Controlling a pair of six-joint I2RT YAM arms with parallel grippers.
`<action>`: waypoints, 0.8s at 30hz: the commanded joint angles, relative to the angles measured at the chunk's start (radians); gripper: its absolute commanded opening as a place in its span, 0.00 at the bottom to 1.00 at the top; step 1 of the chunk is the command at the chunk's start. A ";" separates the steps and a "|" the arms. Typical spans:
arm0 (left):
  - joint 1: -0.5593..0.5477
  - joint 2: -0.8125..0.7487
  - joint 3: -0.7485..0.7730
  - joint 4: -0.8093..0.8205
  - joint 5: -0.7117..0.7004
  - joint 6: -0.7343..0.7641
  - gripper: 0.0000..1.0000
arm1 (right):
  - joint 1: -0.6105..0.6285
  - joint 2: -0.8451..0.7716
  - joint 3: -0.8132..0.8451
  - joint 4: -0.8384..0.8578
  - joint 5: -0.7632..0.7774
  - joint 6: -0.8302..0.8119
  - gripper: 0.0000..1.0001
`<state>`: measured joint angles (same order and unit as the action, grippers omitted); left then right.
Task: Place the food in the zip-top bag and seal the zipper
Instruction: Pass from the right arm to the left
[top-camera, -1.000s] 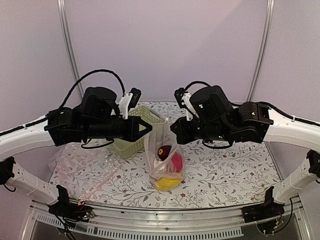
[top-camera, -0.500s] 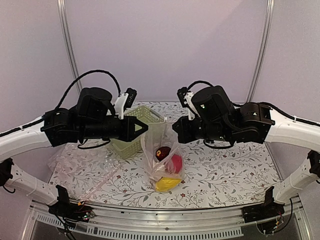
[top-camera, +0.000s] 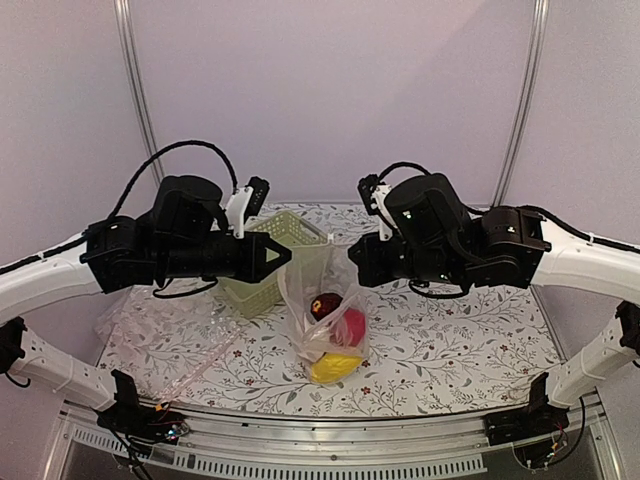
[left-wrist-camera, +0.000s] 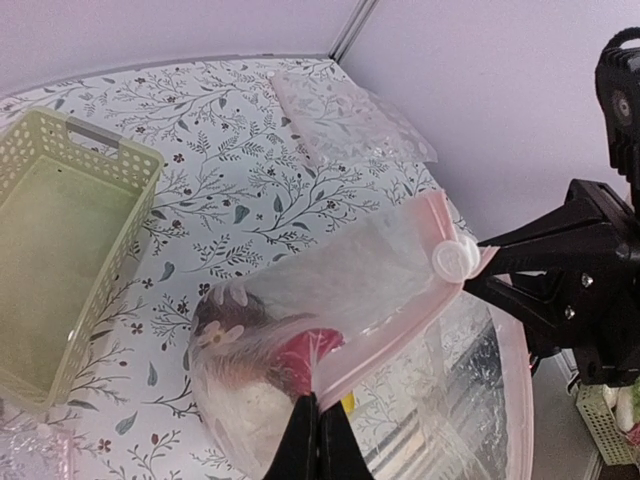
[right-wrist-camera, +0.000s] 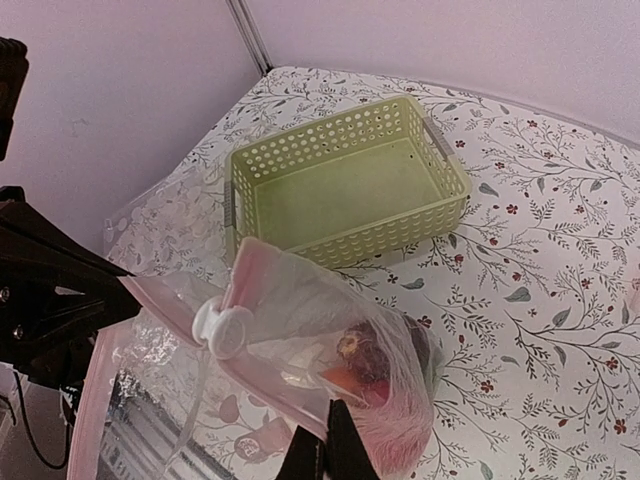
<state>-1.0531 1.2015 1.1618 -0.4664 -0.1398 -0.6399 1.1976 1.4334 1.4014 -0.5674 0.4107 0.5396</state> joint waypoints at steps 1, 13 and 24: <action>0.033 -0.031 -0.024 -0.082 -0.059 0.000 0.00 | -0.012 -0.044 -0.016 -0.059 0.078 0.021 0.00; 0.034 -0.025 -0.021 -0.092 -0.059 0.013 0.00 | -0.013 -0.065 -0.034 -0.059 0.083 0.014 0.00; 0.037 -0.008 -0.017 -0.042 0.067 0.082 0.00 | -0.012 -0.065 -0.032 0.006 -0.085 -0.057 0.01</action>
<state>-1.0454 1.1954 1.1614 -0.4850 -0.1272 -0.6205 1.1969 1.4059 1.3804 -0.5671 0.3992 0.5343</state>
